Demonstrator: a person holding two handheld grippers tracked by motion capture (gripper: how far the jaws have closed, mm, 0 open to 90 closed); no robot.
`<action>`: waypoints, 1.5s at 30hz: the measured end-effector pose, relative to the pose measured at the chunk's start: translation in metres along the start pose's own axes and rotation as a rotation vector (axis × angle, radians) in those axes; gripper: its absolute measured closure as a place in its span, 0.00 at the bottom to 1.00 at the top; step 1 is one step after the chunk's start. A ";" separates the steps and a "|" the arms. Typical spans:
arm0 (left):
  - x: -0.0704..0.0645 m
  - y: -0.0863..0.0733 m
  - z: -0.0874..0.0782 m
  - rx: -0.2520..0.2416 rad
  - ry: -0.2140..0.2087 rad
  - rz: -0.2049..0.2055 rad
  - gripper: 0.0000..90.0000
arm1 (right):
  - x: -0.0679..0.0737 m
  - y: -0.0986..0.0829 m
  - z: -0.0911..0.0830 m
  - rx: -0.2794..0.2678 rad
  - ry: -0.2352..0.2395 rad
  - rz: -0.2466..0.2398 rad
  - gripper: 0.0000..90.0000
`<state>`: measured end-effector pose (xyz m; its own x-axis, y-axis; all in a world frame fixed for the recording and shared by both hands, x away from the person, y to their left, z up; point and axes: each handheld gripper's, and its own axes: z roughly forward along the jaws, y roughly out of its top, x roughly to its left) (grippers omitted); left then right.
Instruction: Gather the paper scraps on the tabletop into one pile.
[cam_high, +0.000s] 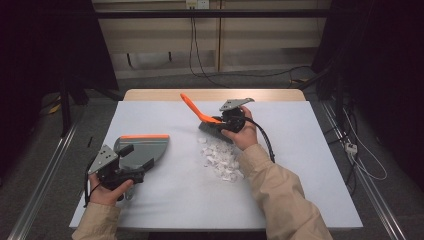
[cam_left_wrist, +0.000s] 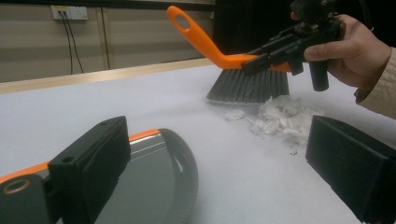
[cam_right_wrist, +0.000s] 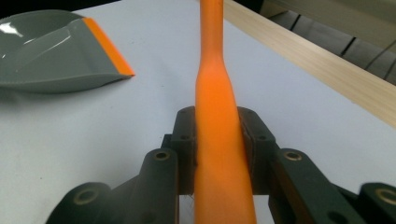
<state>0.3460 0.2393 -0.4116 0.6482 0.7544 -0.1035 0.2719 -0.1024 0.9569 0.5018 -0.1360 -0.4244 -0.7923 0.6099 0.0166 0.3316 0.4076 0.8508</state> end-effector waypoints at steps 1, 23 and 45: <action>0.000 0.000 0.000 0.002 0.003 0.000 0.07 | 0.000 -0.001 0.003 0.010 0.017 -0.013 0.79; 0.000 0.003 -0.005 0.039 0.006 0.013 0.07 | 0.021 -0.015 -0.051 0.057 0.129 -0.171 0.79; -0.002 0.004 -0.004 0.043 -0.024 0.016 0.07 | 0.032 0.011 -0.075 -0.065 0.042 -0.047 0.79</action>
<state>0.3429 0.2401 -0.4060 0.6696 0.7366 -0.0949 0.2912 -0.1428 0.9460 0.4424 -0.1627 -0.3750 -0.8273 0.5618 -0.0036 0.2604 0.3892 0.8836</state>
